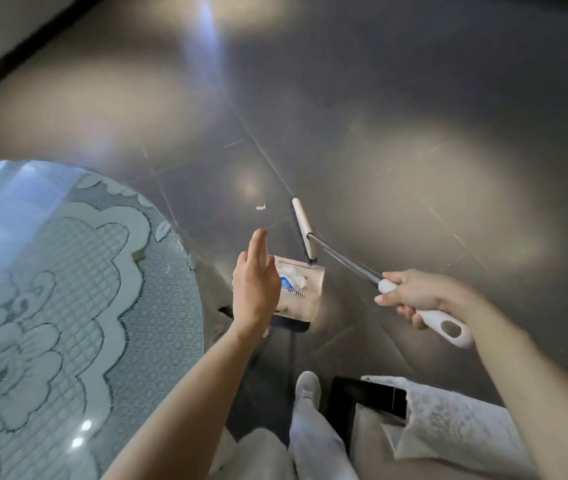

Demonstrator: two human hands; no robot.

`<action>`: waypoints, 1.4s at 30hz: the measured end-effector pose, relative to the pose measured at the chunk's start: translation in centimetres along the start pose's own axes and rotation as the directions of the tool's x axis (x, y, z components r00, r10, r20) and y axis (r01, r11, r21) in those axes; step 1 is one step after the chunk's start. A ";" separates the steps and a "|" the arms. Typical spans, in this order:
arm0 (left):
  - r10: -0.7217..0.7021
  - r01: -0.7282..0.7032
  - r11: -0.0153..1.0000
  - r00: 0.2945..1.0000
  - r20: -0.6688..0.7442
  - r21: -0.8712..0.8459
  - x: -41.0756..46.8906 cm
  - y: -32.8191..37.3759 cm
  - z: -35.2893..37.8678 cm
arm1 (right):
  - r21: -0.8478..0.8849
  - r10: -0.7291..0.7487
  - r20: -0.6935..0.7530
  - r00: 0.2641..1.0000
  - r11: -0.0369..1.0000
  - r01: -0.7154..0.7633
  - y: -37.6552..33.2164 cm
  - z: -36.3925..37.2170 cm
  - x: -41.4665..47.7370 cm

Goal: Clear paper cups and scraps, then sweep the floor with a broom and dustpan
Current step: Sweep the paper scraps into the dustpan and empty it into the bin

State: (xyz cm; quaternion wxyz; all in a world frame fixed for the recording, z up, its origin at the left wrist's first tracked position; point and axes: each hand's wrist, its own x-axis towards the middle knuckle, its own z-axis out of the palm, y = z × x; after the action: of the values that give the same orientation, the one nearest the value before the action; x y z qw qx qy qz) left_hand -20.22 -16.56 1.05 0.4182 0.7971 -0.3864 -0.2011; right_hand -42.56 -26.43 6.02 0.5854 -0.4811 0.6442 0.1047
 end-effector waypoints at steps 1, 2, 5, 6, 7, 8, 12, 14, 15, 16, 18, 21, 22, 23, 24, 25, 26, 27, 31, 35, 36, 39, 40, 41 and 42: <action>-0.013 0.013 1.000 1.000 -0.015 0.009 1.4 0.3 0.7 | -0.013 0.004 0.004 1.000 1.000 -0.004 -1.4 -1.2 1.4; -0.022 0.022 1.000 0.999 -0.029 0.014 2.9 0.5 1.3 | -0.019 0.007 0.012 1.000 1.000 -0.007 -2.8 -2.1 2.8; -0.033 0.035 0.999 0.997 -0.070 0.028 7.5 0.8 3.1 | -0.034 0.018 0.043 0.999 0.999 -0.017 -6.9 -4.2 7.0; -0.045 0.048 0.998 0.995 -0.084 0.031 9.1 0.8 3.6 | -0.045 0.018 0.047 0.999 0.999 -0.016 -8.4 -4.7 8.4; -0.058 0.061 0.998 0.994 -0.094 0.031 10.7 0.6 4.0 | -0.052 0.017 0.054 0.998 0.999 -0.014 -10.0 -5.1 9.7; -0.066 0.069 0.997 0.992 -0.104 0.029 12.2 0.4 4.3 | -0.057 0.018 0.067 0.998 0.998 -0.014 -11.7 -5.5 11.1; -0.121 0.124 0.992 0.983 -0.138 0.015 18.8 -0.4 5.4 | -0.092 0.020 0.096 0.995 0.996 -0.011 -18.2 -6.8 16.2; -0.139 0.140 0.990 0.975 -0.173 -0.006 22.4 -0.3 5.8 | -0.115 0.020 0.116 0.993 0.993 -0.006 -21.2 -7.2 18.6; -0.148 0.149 0.989 0.972 -0.180 -0.011 24.0 -0.1 5.9 | -0.128 0.019 0.119 0.993 0.992 -0.004 -22.6 -7.4 19.6; -0.164 0.165 0.986 0.970 -0.180 -0.011 25.6 0.1 6.0 | -0.138 0.016 0.118 0.993 0.990 0.000 -23.9 -7.6 20.6; -0.195 0.198 0.980 0.963 -0.184 -0.001 28.3 0.4 6.1 | -0.165 0.011 0.128 0.992 0.986 0.010 -26.2 -8.1 22.3; -0.216 0.224 0.975 0.953 -0.210 0.011 31.4 0.8 6.5 | -0.250 -0.001 0.147 0.989 0.968 0.038 -29.8 -9.3 24.7; -0.227 0.236 0.972 0.948 -0.221 0.013 32.2 1.0 6.7 | -0.295 -0.007 0.151 0.989 0.954 0.052 -31.0 -9.7 25.7; -0.240 0.250 0.968 0.944 -0.229 0.015 33.0 1.2 7.0 | -0.351 -0.016 0.156 0.988 0.934 0.070 -32.2 -10.2 26.7; -0.251 0.262 0.965 0.939 -0.233 0.016 33.8 1.4 7.4 | -0.410 -0.024 0.162 0.987 0.908 0.090 -33.4 -10.5 27.7; -0.266 0.278 0.961 0.934 -0.239 0.016 34.5 1.6 7.7 | -0.469 -0.032 0.169 0.985 0.876 0.110 -34.4 -10.9 28.5; -0.282 0.295 0.955 0.926 -0.252 0.015 35.1 1.8 8.0 | -0.534 -0.039 0.179 0.983 0.835 0.131 -35.4 -11.3 29.3; -0.292 0.308 0.951 0.916 -0.275 0.018 35.8 2.1 8.2 | -0.598 -0.045 0.189 0.981 0.787 0.151 -36.2 -11.6 30.0; -0.287 0.324 0.945 0.894 -0.344 0.053 38.4 3.1 9.1 | -0.726 0.002 0.262 0.965 0.659 0.196 -38.5 -13.4 31.9; -0.314 0.364 0.929 0.868 -0.385 0.062 40.8 3.8 10.2 | -0.657 0.122 0.389 0.913 0.732 0.182 -39.9 -16.6 32.4; -0.313 0.366 0.928 0.867 -0.388 0.068 41.3 4.0 10.4 | -0.644 0.147 0.399 0.905 0.747 0.162 -40.6 -17.7 32.5; -0.306 0.361 0.930 0.866 -0.396 0.072 42.2 4.1 10.6 | -0.658 0.170 0.418 0.893 0.734 0.168 -43.3 -20.1 32.4; -0.311 0.368 0.927 0.859 -0.407 0.068 42.4 4.0 10.4 | -0.652 0.167 0.424 0.890 0.738 0.172 -44.4 -20.5 32.3; -0.322 0.380 0.923 0.848 -0.421 0.060 42.7 3.8 10.1 | -0.648 0.158 0.429 0.889 0.739 0.182 -45.3 -20.7 32.2; -0.334 0.393 0.918 0.834 -0.440 0.048 43.1 3.5 9.7 | -0.653 0.141 0.435 0.889 0.730 0.203 -46.3 -20.7 32.1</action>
State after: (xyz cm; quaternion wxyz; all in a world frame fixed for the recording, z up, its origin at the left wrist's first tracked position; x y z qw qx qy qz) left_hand -1.33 -56.54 -1.44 0.3904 0.9070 -0.1406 -0.0724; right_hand -16.93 -80.66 4.46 0.5031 -0.6344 0.3958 0.4333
